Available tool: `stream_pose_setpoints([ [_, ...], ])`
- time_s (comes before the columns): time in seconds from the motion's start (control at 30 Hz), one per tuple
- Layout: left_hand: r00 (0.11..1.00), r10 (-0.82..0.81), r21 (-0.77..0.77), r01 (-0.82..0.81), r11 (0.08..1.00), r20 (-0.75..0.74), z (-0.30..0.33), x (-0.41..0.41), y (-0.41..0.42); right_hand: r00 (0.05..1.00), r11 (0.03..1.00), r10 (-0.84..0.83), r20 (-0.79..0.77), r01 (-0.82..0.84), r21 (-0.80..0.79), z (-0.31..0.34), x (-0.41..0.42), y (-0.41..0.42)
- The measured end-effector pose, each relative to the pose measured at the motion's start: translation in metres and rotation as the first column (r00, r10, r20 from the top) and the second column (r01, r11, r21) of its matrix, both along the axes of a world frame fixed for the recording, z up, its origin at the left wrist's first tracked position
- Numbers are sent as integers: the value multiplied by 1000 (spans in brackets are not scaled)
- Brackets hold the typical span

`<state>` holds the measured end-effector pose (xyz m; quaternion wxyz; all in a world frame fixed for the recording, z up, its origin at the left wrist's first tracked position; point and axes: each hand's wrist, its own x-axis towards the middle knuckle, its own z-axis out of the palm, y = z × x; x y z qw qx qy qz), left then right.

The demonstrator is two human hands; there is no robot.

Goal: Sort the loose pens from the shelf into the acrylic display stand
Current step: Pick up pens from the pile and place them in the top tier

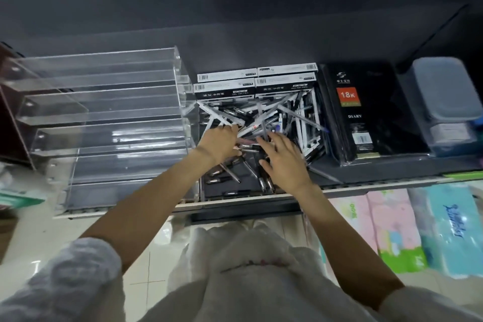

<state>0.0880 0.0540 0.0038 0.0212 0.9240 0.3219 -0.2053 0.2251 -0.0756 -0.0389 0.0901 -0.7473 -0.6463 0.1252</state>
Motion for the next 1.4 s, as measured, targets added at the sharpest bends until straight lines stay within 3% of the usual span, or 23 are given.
stream_pose_setpoints([
  [0.33, 998, -53, 9, 53, 999, -16, 30, 11, 17, 999, 997, -21, 30, 19, 69, -11, 13, 6],
  [0.5, 991, -128, 65, 129, 989, -30, 47, 3, 18, 999, 991, -42, -32, 45, 125, -11, 13, 5],
  [0.63, 998, -59, 28, 58, 998, 13, 50, -11, 20, 979, 970, -78, -191, 119, 213, -1, 12, 8],
  [0.73, 961, 159, -200, -114, 973, 226, 54, -21, 15, 871, 881, -152, -467, 333, 335, 19, 10, 12],
  [0.77, 895, 323, -396, -188, 899, 308, 56, -22, 9, 801, 850, -173, -574, 416, 324, 27, 10, 13],
  [0.8, 775, 540, -646, -233, 727, 328, 57, -22, 0, 709, 831, -200, -676, 488, 266, 36, 11, 13],
  [0.83, 625, 735, -852, -206, 481, 264, 57, -21, -9, 600, 822, -227, -767, 540, 179, 45, 12, 14],
  [0.87, 496, 853, -960, -124, 253, 161, 57, -20, -18, 479, 820, -242, -844, 566, 87, 55, 14, 15],
  [0.9, 402, 913, -996, -33, 87, 67, 55, -19, -24, 349, 821, -248, -904, 570, -5, 66, 16, 16],
  [0.93, 350, 937, -999, 44, -8, 8, 53, -17, -29, 229, 828, -254, -940, 554, -89, 75, 18, 16],
  [1.0, 311, 950, -985, 152, -80, -29, 51, -13, -38, 129, 855, -277, -952, 485, -183, 91, 21, 16],
  [1.13, 280, 958, -963, 241, -125, -54, 54, -5, -53, 190, 912, -233, -954, 382, -147, 103, 21, 17],
  [1.27, 310, 950, -957, 262, -123, -37, 58, -7, -62, 224, 907, -134, -965, 420, -29, 107, 15, 19],
  [1.4, 344, 938, -943, 295, -152, -44, 59, -14, -66, 371, 909, -115, -921, 414, 53, 107, 11, 18],
])
